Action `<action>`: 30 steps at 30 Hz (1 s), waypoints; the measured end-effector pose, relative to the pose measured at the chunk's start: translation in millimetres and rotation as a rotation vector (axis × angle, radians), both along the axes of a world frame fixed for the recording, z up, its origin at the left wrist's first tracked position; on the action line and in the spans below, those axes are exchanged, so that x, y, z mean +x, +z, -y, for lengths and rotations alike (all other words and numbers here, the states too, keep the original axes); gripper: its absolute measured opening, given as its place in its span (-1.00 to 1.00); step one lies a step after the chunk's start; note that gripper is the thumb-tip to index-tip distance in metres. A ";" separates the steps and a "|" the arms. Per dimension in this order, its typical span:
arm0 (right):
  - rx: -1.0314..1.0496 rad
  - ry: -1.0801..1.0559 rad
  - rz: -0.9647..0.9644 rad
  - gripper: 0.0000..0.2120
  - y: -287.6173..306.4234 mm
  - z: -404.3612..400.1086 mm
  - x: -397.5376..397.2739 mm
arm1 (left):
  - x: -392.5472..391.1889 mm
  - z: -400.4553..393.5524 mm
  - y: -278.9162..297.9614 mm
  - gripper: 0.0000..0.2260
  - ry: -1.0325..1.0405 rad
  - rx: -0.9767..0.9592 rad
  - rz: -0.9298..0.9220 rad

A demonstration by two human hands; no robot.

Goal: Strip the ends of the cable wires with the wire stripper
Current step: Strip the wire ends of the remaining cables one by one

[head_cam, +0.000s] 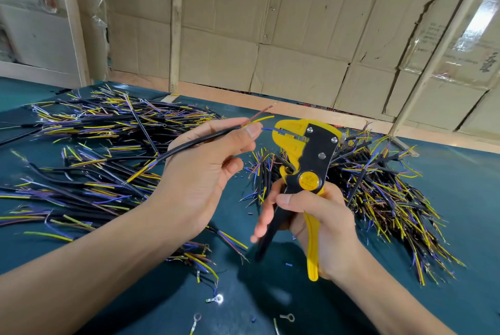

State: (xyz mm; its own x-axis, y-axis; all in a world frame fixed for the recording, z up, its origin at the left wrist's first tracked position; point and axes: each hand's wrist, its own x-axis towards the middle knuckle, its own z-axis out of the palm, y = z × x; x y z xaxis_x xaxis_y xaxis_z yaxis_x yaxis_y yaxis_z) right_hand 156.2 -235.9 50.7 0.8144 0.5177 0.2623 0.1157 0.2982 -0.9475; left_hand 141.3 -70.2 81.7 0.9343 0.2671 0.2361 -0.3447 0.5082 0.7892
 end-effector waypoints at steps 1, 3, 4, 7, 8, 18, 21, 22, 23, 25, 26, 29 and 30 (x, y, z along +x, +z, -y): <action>0.006 -0.016 -0.013 -0.87 1.8 -1.4 -1.7 | 0.0 0.0 0.1 -0.84 0.000 0.013 0.000; 0.000 -0.097 -0.031 -0.80 3.3 -3.0 -4.9 | -0.1 0.0 1.0 -0.84 0.005 0.057 0.007; -0.008 -0.156 -0.034 -0.76 3.4 -3.5 -6.5 | 0.2 0.0 0.8 -0.84 0.010 0.087 0.013; 0.015 -0.175 -0.087 -0.72 2.4 -4.0 -7.0 | 1.2 -0.3 -0.8 -0.86 0.039 0.152 0.015; 0.049 -0.123 -0.113 -0.74 1.7 -4.5 -5.5 | 3.3 -1.6 -2.0 -0.87 0.056 0.173 0.000; 0.338 -0.447 -0.122 -0.83 11.8 11.3 13.9 | 75.6 -27.8 7.1 -0.88 0.466 1.259 0.312; 0.465 -0.395 -0.163 -0.93 19.7 16.2 12.8 | 105.4 -13.7 12.6 -0.74 0.301 1.780 0.418; 0.508 -0.379 -0.189 -0.94 21.3 17.1 12.6 | 111.2 -8.5 13.2 -0.60 0.217 1.957 0.289; 0.535 -0.373 -0.216 -0.93 22.5 17.8 12.2 | 114.1 -5.6 12.2 -0.45 0.141 2.087 0.112; 0.545 -0.369 -0.243 -0.90 23.9 19.2 12.1 | 110.1 -10.8 5.2 -0.34 0.047 2.162 -0.119; 0.540 -0.374 -0.250 -0.90 24.4 19.3 12.3 | 103.0 -19.3 3.7 -0.41 -0.040 2.127 -0.157; 0.522 -0.404 -0.279 -0.88 23.0 17.8 12.6 | 69.1 -50.8 3.8 -0.67 -0.490 1.889 -0.231; 0.512 -0.410 -0.287 -0.87 21.8 17.1 12.6 | 55.1 -57.5 4.7 -0.70 -0.596 1.831 -0.226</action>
State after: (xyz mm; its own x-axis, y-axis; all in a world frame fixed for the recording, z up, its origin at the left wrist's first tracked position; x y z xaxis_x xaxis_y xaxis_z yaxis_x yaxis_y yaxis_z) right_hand 168.8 -253.0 72.5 0.9903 0.0244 0.1367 0.0807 0.6997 -0.7099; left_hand 196.4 -12.7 86.4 0.8461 -0.4388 -0.3025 -0.2978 -0.8599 0.4146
